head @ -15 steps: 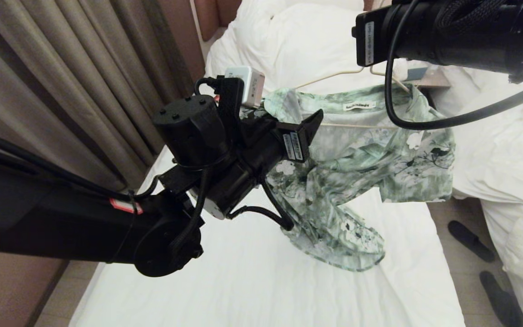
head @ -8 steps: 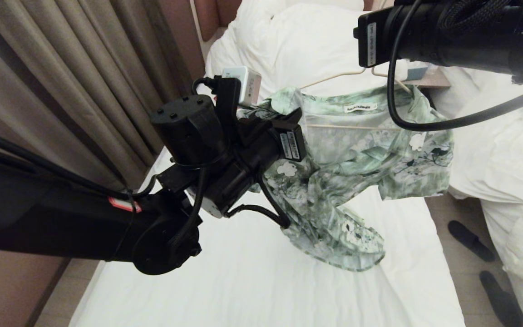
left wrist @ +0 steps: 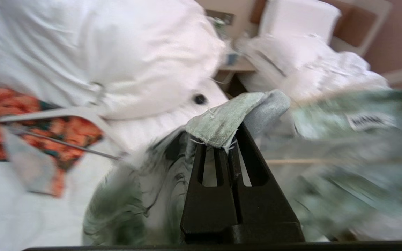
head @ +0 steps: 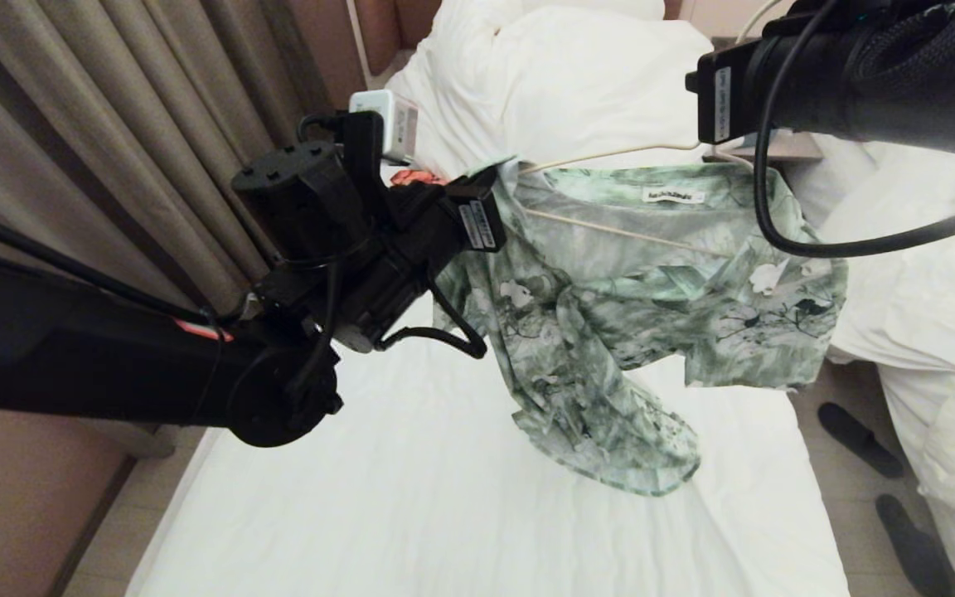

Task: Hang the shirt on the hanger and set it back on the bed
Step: Take the clothes hanger out of the clothes

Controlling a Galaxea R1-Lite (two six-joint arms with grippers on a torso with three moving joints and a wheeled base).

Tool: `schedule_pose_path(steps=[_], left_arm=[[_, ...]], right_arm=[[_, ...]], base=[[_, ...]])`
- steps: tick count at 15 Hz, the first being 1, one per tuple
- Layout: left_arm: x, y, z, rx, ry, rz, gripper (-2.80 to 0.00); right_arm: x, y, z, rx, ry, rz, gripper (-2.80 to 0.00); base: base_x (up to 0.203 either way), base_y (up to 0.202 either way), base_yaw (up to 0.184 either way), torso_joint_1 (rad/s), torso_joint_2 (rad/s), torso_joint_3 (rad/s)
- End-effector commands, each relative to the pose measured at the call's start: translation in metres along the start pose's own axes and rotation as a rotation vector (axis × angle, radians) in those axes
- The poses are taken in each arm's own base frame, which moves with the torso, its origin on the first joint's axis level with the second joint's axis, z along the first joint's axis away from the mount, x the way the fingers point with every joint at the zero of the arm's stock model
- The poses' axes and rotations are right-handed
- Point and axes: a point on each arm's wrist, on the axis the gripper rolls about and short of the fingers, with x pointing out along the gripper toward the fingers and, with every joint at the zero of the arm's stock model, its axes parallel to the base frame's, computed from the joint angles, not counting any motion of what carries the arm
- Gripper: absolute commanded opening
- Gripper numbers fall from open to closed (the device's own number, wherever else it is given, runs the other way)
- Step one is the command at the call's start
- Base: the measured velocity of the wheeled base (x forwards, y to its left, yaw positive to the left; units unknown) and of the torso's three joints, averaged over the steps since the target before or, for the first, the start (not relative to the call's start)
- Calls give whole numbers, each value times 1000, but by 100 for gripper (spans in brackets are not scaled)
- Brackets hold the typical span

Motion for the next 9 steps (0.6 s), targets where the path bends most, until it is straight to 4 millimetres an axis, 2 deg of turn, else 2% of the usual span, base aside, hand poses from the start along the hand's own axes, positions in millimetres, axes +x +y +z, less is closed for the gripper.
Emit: schedule_pose_path(steps=[1,3,5,9], left_arm=[[5,20,6,15,-29,54,-280],[7,30,5,25,-29,74,-280],[10,37,-6,33,1,74,-280],[18,35,-31,40,51,68,-280]], right_arm=[[-5,-8,0,-2,0,-20,-280],[-5,-17,1,1,-3,-46,-280],[-7,-23,3,3,-9,-60,-280],[-6,-23,3,5,-10,-59,-280]], base=[[0,0,0,0,0,0],[0,0,0,0,0,0],[0,0,0,0,0,0],[0,0,0,0,0,0]])
